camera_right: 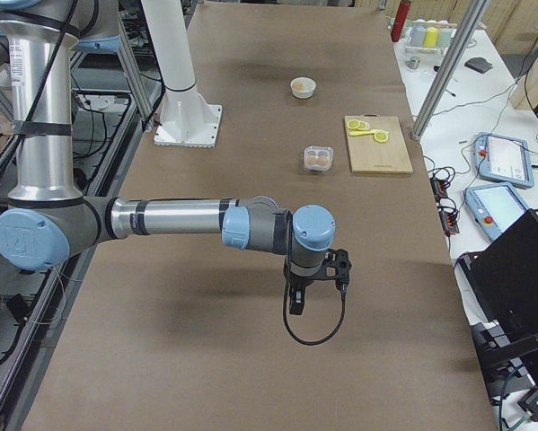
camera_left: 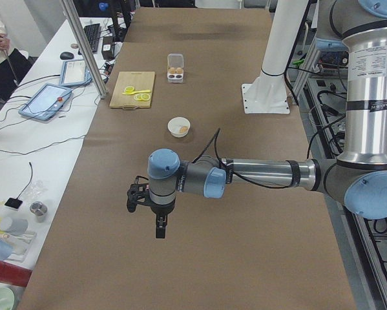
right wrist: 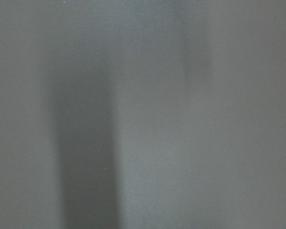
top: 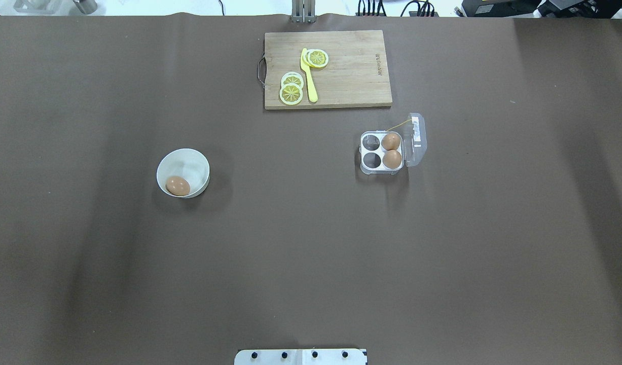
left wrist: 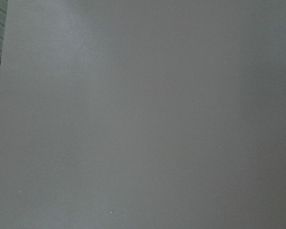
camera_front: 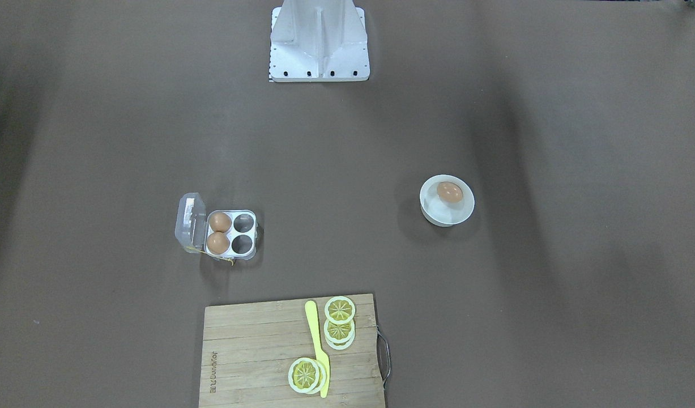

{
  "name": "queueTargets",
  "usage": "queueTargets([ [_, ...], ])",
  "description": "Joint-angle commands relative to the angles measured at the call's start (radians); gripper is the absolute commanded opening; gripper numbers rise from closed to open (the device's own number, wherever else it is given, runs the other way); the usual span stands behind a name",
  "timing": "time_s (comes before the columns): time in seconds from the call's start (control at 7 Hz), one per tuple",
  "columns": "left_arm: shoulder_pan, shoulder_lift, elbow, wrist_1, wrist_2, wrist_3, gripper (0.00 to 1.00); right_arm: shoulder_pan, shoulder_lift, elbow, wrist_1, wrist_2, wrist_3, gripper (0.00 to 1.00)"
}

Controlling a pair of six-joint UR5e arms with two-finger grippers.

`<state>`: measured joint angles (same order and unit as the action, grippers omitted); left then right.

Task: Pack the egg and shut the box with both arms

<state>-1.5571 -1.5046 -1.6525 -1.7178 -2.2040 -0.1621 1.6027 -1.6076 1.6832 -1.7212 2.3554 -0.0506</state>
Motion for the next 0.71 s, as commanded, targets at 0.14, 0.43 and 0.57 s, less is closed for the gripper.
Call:
queueTargets([
  [0.14,0.002,0.001,0.007,-0.002,-0.026,-0.005,0.98,0.002,0.0,0.007,0.0,0.001,0.0,1.0],
  [0.43,0.002,0.001,0.007,-0.002,-0.077,-0.007,0.98,0.002,0.0,0.01,0.0,0.001,0.0,1.0],
  [0.57,0.002,0.001,0.007,-0.002,-0.077,-0.007,0.98,0.002,0.002,0.01,0.0,0.001,0.0,1.0],
])
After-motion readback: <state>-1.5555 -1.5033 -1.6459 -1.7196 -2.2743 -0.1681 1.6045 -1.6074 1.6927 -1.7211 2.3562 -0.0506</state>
